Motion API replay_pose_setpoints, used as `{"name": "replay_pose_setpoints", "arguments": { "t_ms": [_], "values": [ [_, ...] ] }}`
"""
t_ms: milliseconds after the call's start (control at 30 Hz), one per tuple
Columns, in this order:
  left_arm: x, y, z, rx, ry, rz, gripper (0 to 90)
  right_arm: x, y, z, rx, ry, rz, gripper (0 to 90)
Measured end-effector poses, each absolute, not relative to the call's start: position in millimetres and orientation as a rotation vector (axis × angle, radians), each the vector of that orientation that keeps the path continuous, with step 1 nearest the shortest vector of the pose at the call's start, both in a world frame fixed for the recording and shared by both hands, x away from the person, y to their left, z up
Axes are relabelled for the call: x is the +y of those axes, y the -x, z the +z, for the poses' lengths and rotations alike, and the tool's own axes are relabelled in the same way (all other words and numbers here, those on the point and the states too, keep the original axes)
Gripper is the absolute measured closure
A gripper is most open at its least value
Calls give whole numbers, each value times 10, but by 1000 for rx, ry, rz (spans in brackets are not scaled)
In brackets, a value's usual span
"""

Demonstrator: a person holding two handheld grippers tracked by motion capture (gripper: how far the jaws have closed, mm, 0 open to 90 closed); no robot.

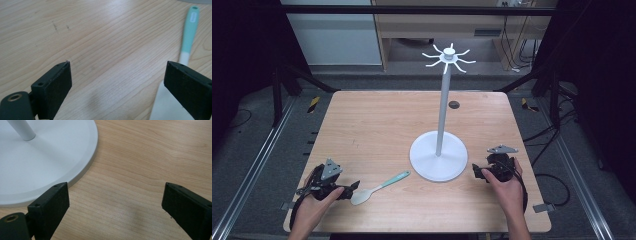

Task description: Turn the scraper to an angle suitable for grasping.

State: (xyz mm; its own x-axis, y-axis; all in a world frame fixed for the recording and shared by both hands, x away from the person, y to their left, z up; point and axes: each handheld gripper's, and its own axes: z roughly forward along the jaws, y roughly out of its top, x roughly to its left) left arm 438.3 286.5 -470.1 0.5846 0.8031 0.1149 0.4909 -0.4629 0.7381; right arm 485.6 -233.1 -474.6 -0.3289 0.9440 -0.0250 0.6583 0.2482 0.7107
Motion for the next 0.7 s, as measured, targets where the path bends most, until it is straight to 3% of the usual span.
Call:
{"name": "replay_pose_setpoints", "arguments": {
  "t_ms": [300, 433, 700],
  "values": [
    [2542, -4491, -4561, 910, -2259, 585, 104, -2338, -4851, -4748, 2073, -1467, 848, 80],
    [2306, -4615, -4525, 872, -2309, 547, 171, -2344, -4854, -4748, 2072, -1464, 850, 80],
    [1926, -4829, -4591, 818, -2450, 505, 478, -2354, -4855, -4750, 2068, -1464, 857, 80]
  ]
}}
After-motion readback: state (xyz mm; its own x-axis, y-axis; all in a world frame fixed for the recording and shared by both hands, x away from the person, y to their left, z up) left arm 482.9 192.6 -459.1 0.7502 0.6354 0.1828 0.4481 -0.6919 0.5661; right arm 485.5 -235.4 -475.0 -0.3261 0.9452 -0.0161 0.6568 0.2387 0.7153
